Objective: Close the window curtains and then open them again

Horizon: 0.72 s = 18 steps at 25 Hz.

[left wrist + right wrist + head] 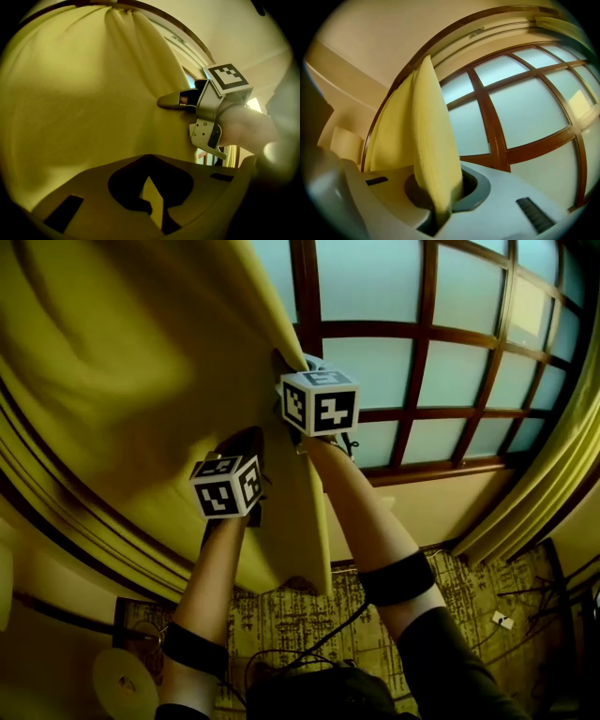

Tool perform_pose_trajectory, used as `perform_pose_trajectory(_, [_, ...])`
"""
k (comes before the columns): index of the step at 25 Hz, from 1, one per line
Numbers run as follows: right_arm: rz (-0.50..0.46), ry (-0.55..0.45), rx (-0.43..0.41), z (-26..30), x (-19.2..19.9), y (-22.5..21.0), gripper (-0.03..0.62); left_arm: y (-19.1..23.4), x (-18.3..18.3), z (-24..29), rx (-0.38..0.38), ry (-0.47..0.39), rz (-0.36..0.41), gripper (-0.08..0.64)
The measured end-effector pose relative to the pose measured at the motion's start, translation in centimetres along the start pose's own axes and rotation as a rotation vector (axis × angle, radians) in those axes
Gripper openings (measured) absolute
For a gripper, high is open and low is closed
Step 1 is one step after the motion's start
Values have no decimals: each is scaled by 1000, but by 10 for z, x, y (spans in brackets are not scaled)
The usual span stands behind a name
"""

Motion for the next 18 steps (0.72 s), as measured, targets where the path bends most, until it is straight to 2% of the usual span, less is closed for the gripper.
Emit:
perform_pose_trajectory(4, [9,0,13,-24,-6,-29,20,-29,1,12,3,2,-9,0])
perform_pose_trajectory(10, [-14,-1,32,-55,-34,-86,21,-95,-12,44,25,11,-34,0])
perform_pose_trajectory(18, [-16,-19,72,-70,-43,-98,23,-107,-9,42,46,19,-58,0])
Point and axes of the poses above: the fingertips, and each gripper's own axes: z forward along the fingers, y to its left, x out of its underside, the point moved 8 cm from there along -z, backward along the fingers, and after that the axes turned 12 degrees about z, right-handed, at the moved point
